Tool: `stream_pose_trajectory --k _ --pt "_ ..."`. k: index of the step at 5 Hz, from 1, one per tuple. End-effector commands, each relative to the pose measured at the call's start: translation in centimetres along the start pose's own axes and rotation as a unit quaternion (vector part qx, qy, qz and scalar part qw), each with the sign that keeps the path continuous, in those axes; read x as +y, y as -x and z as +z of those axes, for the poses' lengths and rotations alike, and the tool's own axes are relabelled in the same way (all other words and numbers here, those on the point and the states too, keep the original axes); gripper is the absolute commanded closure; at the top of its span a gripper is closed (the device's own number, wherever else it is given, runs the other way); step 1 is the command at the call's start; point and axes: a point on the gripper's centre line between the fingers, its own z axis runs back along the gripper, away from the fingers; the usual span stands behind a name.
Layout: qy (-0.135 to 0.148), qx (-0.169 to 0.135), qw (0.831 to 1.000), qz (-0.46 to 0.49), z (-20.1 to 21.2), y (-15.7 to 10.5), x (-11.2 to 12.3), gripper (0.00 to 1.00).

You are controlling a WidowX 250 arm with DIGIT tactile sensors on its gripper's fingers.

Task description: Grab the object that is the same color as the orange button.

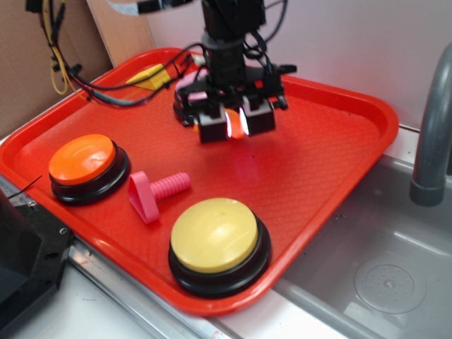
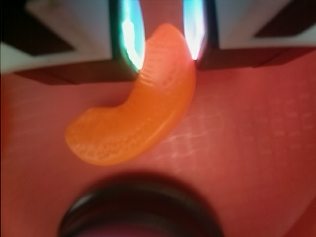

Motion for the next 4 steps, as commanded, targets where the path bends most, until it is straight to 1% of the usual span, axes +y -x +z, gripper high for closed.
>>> stream_pose_trajectory --k 1,2,3,4 --pt "0.018 0.006 0.992 -0.127 7.1 -2.4 0.3 1.0" --pt "0.014 0.01 0.971 -0.24 9.9 -2.1 1.3 1.0" --pt "0.027 -0.024 0.958 -0.285 12.2 -2.3 2.9 1.0" --pt "0.049 -0.029 0.953 -0.299 14.3 -2.8 4.3 1.0"
